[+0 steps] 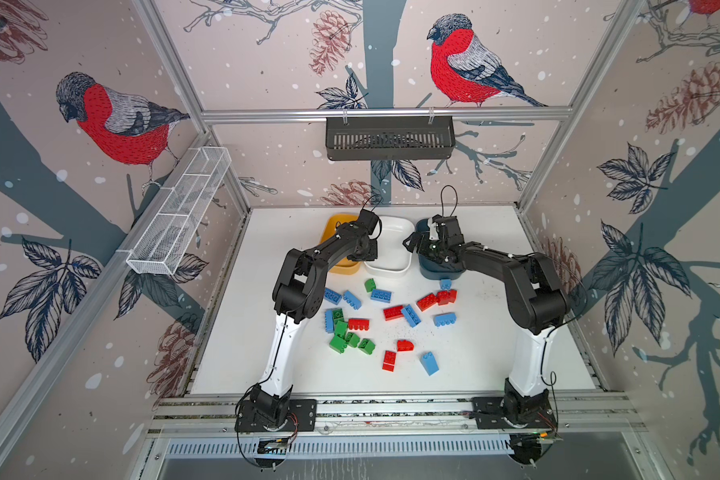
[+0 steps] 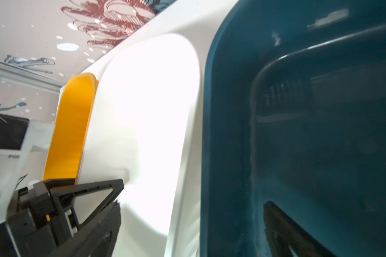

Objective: Sort the legos into containers by color

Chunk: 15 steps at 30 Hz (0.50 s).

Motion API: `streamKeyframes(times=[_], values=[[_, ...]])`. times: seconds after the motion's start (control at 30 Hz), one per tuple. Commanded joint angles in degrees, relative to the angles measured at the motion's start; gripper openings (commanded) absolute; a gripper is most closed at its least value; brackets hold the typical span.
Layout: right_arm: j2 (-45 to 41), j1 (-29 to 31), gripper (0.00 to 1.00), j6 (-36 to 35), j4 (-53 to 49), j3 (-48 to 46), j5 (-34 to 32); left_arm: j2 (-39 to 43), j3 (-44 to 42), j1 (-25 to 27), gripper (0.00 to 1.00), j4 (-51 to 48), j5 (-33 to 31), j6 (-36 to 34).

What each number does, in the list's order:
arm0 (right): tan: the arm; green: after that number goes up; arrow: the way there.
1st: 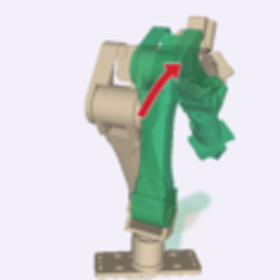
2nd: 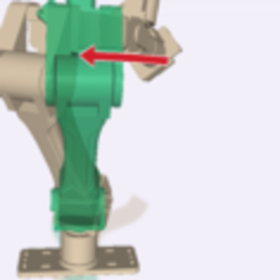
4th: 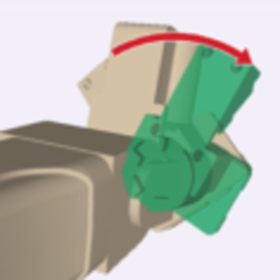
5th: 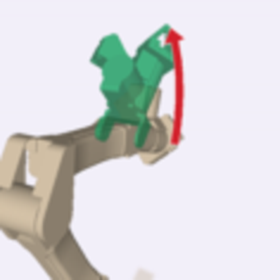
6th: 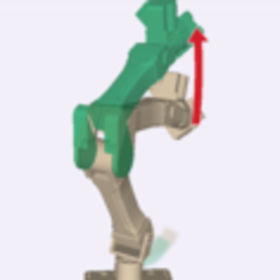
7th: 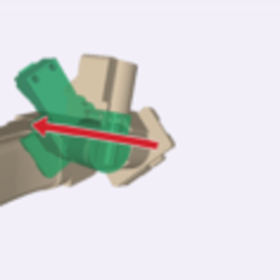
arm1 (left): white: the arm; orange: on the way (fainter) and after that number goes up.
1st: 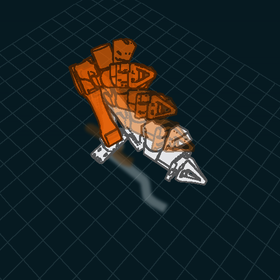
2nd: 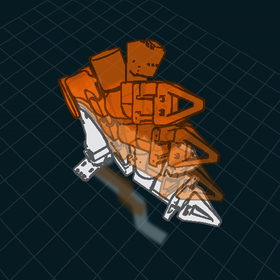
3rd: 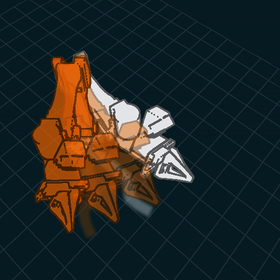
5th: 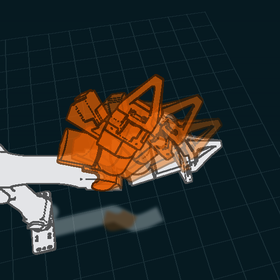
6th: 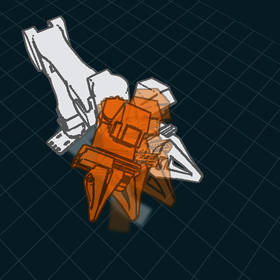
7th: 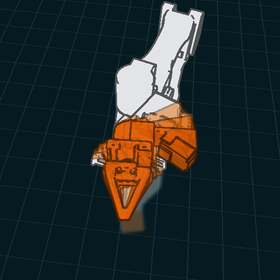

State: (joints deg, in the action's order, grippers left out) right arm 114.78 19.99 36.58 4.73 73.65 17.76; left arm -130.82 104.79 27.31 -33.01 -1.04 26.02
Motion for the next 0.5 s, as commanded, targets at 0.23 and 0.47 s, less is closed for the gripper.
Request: streamKeyframes(times=[0.23, 0.47], values=[[0.52, 0.54, 0.99, -3.55, 0.54, 1.48, 4.01, 1.69, -0.18, 1.61, 0.46, 2.60, 4.45, 6.00], [3.56, 1.84, 1.00, -7.58, -2.66, 6.35, 5.61, 3.47, -1.36, 1.43, 0.62, 2.95, 3.25, 5.56]])
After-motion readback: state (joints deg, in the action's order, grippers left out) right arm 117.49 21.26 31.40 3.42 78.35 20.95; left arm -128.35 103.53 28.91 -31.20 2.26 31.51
